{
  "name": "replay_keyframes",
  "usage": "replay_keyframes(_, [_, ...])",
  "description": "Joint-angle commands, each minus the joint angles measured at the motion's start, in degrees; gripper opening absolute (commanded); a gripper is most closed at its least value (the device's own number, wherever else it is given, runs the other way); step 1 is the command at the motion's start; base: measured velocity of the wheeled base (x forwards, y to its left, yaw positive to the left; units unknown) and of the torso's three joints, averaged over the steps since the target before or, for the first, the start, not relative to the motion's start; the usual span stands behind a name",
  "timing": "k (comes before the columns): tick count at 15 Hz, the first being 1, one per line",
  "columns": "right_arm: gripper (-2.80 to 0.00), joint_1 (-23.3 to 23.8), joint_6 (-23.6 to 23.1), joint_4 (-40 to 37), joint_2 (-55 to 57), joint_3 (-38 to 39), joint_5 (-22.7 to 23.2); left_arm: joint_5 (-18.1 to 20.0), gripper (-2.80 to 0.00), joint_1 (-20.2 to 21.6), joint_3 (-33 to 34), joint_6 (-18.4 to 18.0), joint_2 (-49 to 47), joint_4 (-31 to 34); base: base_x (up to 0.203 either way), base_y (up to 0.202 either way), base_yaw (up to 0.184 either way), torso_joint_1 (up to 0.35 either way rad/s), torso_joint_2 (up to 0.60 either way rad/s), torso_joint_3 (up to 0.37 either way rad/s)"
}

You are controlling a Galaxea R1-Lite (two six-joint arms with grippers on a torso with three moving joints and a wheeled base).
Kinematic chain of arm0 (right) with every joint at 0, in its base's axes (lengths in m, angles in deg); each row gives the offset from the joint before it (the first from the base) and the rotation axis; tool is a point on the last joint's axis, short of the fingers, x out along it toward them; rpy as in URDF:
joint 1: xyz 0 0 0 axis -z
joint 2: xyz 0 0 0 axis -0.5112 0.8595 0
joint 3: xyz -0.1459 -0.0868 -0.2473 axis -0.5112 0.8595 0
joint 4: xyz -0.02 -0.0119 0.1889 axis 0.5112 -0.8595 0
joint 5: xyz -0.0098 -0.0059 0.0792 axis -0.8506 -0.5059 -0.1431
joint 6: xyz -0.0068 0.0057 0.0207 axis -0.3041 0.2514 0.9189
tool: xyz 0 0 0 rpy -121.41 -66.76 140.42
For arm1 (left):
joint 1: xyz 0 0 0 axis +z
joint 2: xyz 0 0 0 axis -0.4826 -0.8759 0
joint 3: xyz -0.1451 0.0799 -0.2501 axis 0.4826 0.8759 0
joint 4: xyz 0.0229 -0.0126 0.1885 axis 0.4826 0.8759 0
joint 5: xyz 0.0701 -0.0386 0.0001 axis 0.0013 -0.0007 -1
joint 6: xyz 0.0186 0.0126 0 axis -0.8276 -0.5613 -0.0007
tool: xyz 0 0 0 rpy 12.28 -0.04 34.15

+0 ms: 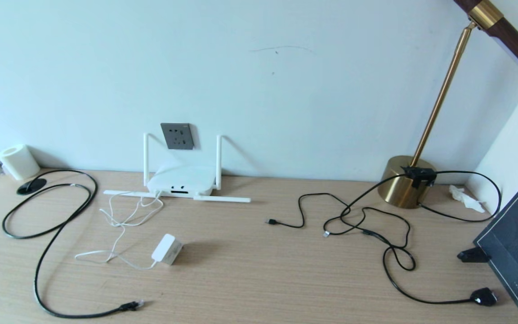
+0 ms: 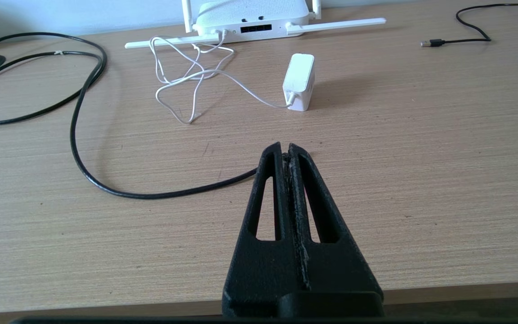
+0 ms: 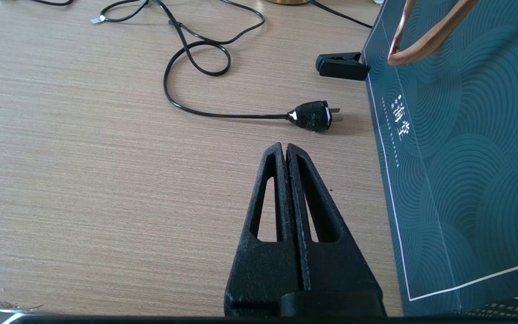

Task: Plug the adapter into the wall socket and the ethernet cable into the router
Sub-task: Pick up plug

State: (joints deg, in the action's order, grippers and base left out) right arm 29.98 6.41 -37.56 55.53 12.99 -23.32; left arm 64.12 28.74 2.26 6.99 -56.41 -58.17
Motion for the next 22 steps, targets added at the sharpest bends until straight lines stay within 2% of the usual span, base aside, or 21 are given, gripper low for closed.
replay_keyframes(1, [-2.80, 0.0, 0.0, -0.1, 0.0, -0.1, 0.1, 0.7, -2.80, 0.0, 0.0, -0.1, 0.1, 0.0, 0.000, 0.000, 0.000, 0.000, 0.00, 0.000])
replay_keyframes(5, [-2.80, 0.0, 0.5, -0.1, 0.0, -0.1, 0.0, 1.4, -2.80, 0.0, -0.7, -1.3, 0.0, 0.2, 0.000, 0.000, 0.000, 0.000, 0.00, 0.000])
replay_keyframes(7, [-2.80, 0.0, 0.5, -0.1, 0.0, -0.1, -0.1, 1.5, -2.80, 0.0, -6.6, -1.9, -3.6, 1.8, 0.000, 0.000, 0.000, 0.000, 0.00, 0.000])
replay_keyframes(10, [-2.80, 0.0, 0.5, -0.1, 0.0, -0.1, -0.1, 1.6, -2.80, -1.6, -18.5, -2.7, -20.1, 5.6, 0.000, 0.000, 0.000, 0.000, 0.00, 0.000])
replay_keyframes(13, [-2.80, 0.0, 0.2, -0.1, 0.0, -0.2, 0.2, 2.6, -2.80, -5.1, -28.0, -3.0, -37.9, 8.8, 0.000, 0.000, 0.000, 0.000, 0.00, 0.000])
replay_keyframes(16, [-2.80, 0.0, 0.1, -0.1, 0.0, -0.2, 0.3, 6.7, -2.80, -7.6, -33.2, -3.2, -53.2, 12.5, 0.000, 0.000, 0.000, 0.000, 0.00, 0.000])
replay_keyframes(20, [-2.80, 0.0, 0.3, -0.1, 0.0, -0.1, 0.0, 12.7, -2.80, -8.8, -45.4, -4.8, -69.5, 27.2, 0.000, 0.000, 0.000, 0.000, 0.00, 0.000])
replay_keyframes(21, [-2.80, 0.0, 0.3, -0.1, 0.0, -0.1, 0.0, 13.4, 0.00, -9.2, -49.0, -5.5, -72.9, 31.4, 0.000, 0.000, 0.000, 0.000, 0.00, 0.000])
replay_keyframes(22, [-2.80, 0.0, 0.3, -0.1, 0.0, -0.1, 0.0, 13.8, 0.00, -9.4, -52.3, -6.3, -76.0, 34.4, 0.000, 0.000, 0.000, 0.000, 0.00, 0.000])
